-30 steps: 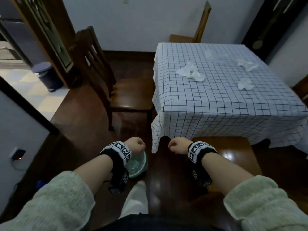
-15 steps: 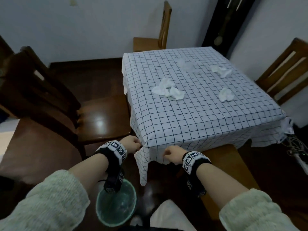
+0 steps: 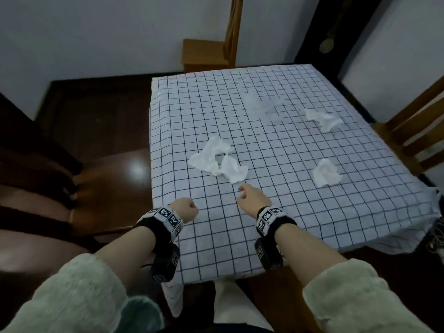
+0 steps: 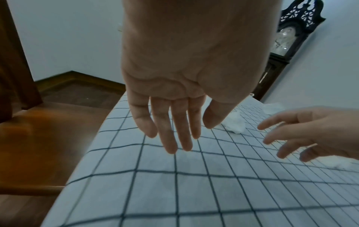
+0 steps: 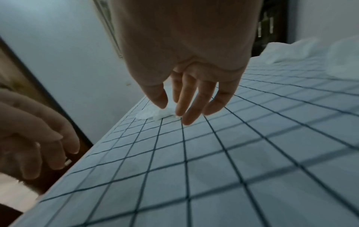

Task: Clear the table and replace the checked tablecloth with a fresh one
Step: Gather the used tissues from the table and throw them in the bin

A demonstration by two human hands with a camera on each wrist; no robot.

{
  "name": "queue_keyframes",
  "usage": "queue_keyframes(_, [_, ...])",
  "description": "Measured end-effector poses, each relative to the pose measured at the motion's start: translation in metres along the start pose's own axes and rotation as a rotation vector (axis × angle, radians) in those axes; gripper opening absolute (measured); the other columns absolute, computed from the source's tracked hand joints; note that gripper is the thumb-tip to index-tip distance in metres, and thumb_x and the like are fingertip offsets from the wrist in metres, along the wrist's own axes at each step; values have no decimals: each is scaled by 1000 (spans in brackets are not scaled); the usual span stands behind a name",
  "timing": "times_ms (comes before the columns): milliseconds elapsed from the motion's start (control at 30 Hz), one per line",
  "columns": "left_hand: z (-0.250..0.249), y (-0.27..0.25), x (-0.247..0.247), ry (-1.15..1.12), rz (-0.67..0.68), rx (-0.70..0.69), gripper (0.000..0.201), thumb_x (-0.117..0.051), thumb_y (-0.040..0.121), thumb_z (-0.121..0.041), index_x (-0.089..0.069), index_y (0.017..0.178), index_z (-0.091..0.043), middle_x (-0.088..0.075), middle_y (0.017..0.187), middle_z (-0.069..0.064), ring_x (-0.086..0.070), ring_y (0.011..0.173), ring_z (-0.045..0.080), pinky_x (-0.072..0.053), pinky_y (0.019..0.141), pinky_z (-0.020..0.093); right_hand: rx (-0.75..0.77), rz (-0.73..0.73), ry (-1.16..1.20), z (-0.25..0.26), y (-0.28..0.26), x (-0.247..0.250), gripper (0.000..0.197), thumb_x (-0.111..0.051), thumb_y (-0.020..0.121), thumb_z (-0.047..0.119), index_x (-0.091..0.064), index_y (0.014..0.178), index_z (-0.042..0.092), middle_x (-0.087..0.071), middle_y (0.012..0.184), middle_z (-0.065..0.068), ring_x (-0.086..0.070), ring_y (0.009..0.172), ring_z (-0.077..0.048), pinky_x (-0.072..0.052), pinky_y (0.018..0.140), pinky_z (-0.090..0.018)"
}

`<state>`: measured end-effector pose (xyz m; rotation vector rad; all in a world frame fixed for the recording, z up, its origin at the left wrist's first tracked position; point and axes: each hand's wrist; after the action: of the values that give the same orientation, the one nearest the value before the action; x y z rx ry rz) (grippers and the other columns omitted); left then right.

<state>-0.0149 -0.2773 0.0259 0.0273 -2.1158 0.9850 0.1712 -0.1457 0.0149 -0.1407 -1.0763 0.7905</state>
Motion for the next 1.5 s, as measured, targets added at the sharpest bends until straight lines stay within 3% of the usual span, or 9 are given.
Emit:
queue_keyframes(300, [-32, 45, 12, 170, 12, 112, 27, -45, 95, -30, -60, 114, -18, -63, 116, 3, -58, 107, 22, -46, 89, 30, 136, 28, -182, 8, 85, 25, 61, -54, 91, 29, -26, 145, 28, -25, 146, -5, -54, 113, -29, -49, 85, -39])
queue_keyframes(567, [-41, 53, 15, 36, -29, 91, 28, -47, 96, -25, -61, 118, -15, -60, 123, 5, -56, 112, 22, -44, 93, 29, 116, 107, -299, -1, 84, 22, 32, -47, 92, 22, -54, 122, 13, -57, 116, -10, -58, 101, -29, -50, 83, -37])
queue_keyframes(767, [-53, 58, 16, -390, -40, 33, 48, -50, 96, -32, -39, 139, -15, -58, 123, 9, -60, 97, 24, -46, 68, 26, 22, 61, 71, 4, 73, 38, 12, -62, 86, 18, -65, 97, 14, -65, 100, -4, -65, 93, -22, -53, 82, -31])
queue_keyframes(900, [-53, 60, 21, -395, -54, -174, 95, -71, 79, -45, -14, 151, -20, -31, 148, 6, -41, 132, 23, -42, 103, 35, 45, 136, 493, 32, 63, 40, 14, -67, 84, 13, -58, 95, 12, -64, 79, -3, -65, 67, -15, -55, 62, -26])
queue_keyframes(967, [-52, 57, 26, -411, -27, -219, 91, -72, 75, -50, -26, 148, -22, -43, 137, 0, -54, 120, 22, -48, 93, 30, 66, 194, 535, 49, 59, 38, 9, -62, 85, 9, -59, 90, 15, -62, 77, -2, -59, 63, -12, -51, 58, -23])
queue_keyframes(1067, [-44, 53, 35, -297, -93, -244, 61, -59, 65, -62, -62, 108, -19, -67, 99, -1, -64, 91, 19, -51, 78, 32, 73, 258, 539, 66, 59, 31, 5, -59, 89, 14, -60, 86, 19, -62, 81, -2, -59, 62, -12, -47, 57, -23])
queue_keyframes(1200, [-23, 55, 42, -329, -150, -105, 16, -60, 86, -28, -61, 90, -13, -71, 88, 9, -69, 81, 24, -55, 73, 35, 54, 253, 453, 72, 67, 21, 8, -56, 93, 25, -61, 96, 18, -66, 101, -1, -67, 78, -17, -46, 60, -25])
queue_keyframes(1333, [0, 62, 54, -469, -169, 24, 17, -54, 90, -24, -56, 98, -9, -68, 93, 14, -69, 86, 29, -59, 76, 44, 156, 134, 51, 72, 88, 13, 41, -56, 92, 33, -54, 131, 19, -52, 132, -8, -52, 118, -24, -42, 98, -35])
queue_keyframes(1500, [17, 67, 61, -550, -161, 106, 22, -41, 93, -8, -49, 114, -6, -59, 97, 15, -62, 73, 25, -53, 62, 33, 132, 195, -307, 84, 102, 1, 56, -49, 91, 43, -35, 145, 34, -17, 157, -4, -21, 139, -33, -21, 111, -43])
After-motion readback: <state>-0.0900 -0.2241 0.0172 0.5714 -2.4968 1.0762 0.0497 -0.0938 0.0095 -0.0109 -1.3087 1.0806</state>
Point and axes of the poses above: each hand's wrist, its own y-axis towards the middle knuckle, its own x-axis out of the back of the hand, z = x × y
